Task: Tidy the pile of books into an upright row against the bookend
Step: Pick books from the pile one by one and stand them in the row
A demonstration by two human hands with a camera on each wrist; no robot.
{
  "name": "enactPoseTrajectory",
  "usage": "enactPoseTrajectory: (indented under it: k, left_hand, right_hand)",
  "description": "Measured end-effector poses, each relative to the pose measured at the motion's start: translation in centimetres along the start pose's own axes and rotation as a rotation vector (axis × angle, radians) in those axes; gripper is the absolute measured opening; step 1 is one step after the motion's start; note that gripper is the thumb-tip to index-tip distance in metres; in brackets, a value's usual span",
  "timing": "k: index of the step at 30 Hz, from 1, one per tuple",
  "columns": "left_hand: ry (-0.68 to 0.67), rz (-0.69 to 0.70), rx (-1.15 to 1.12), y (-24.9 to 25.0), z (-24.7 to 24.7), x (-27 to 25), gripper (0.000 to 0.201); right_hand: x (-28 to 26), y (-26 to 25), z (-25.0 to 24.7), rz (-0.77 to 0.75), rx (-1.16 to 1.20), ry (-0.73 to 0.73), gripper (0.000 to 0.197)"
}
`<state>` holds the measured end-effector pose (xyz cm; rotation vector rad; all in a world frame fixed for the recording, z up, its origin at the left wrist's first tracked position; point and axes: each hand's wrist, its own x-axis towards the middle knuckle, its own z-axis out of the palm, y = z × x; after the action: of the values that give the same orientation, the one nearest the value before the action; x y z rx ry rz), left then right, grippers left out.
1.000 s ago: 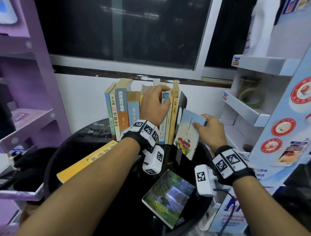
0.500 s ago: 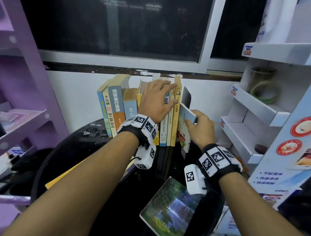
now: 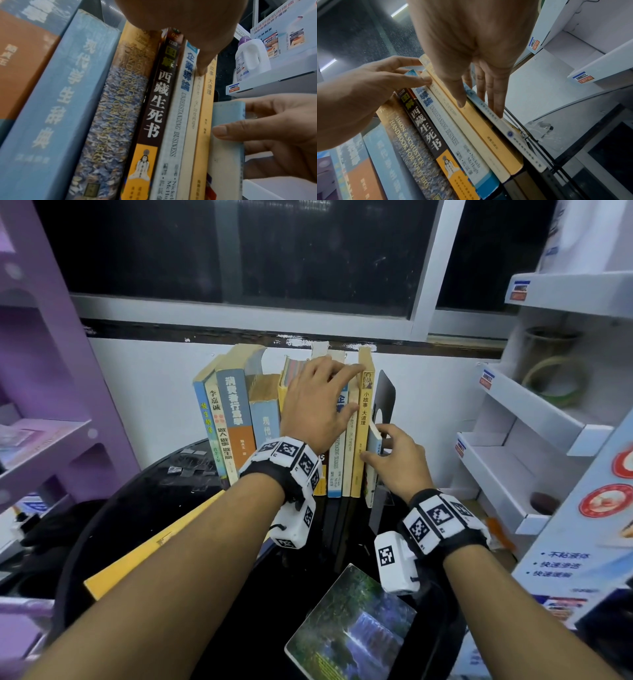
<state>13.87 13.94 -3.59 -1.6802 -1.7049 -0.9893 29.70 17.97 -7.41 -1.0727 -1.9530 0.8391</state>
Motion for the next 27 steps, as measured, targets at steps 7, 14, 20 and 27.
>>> enactPoseTrajectory:
  k: [7,14,20,27]
  left_hand:
    - [0.007,-0.008,0.015,-0.1,0.2,-0.1,0.054]
    - [0.005,-0.021,0.021,0.0,0.3,-0.1,0.053]
    - [0.017,-0.021,0.015,0.0,0.5,-0.2,0.053]
    - [0.036,-0.008,0.006,0.0,0.6,-0.2,0.053]
  right_hand:
    - [0.5,0.4,-0.4,0.088,-0.001,-0.18,0.077]
    - [0.5,2.0,0.3,0.122,0.012,-0.295,0.084]
    - [1.0,2.5,0.3,0.113,0.048,-0.302,0.078]
    - [1.5,2.3,0.3,0.073,-0.005,-0.247,0.077]
